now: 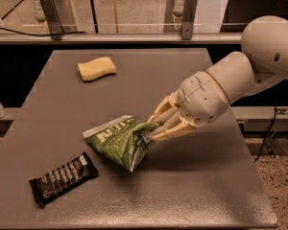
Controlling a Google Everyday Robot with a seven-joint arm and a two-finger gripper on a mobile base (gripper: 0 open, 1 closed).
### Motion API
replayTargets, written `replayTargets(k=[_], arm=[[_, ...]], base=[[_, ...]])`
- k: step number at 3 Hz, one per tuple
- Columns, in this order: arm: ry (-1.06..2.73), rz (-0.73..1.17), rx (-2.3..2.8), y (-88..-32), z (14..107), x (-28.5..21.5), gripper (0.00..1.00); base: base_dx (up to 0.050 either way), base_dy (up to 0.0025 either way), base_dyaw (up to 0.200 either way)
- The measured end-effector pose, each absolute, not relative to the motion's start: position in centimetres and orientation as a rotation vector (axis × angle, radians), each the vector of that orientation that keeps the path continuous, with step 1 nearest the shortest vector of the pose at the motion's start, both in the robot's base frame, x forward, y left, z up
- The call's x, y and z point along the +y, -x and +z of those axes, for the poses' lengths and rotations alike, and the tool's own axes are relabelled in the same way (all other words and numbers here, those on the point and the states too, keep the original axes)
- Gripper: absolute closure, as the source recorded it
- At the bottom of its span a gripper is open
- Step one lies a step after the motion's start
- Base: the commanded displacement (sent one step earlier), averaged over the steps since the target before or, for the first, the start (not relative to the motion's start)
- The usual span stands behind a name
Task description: Move green jalapeno chip bag near rxbar chocolate
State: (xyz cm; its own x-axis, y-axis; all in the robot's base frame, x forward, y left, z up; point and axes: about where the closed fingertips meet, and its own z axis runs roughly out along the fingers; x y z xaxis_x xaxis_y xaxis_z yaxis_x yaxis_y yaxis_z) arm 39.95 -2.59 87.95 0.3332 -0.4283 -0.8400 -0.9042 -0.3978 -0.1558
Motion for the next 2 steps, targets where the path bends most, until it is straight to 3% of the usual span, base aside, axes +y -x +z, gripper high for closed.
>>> replayTargets(k=[2], arm=[[2.055, 0.989, 1.062, -37.4, 87.4, -0.4, 0.35]], base=[[0.0, 0.0, 0.0]])
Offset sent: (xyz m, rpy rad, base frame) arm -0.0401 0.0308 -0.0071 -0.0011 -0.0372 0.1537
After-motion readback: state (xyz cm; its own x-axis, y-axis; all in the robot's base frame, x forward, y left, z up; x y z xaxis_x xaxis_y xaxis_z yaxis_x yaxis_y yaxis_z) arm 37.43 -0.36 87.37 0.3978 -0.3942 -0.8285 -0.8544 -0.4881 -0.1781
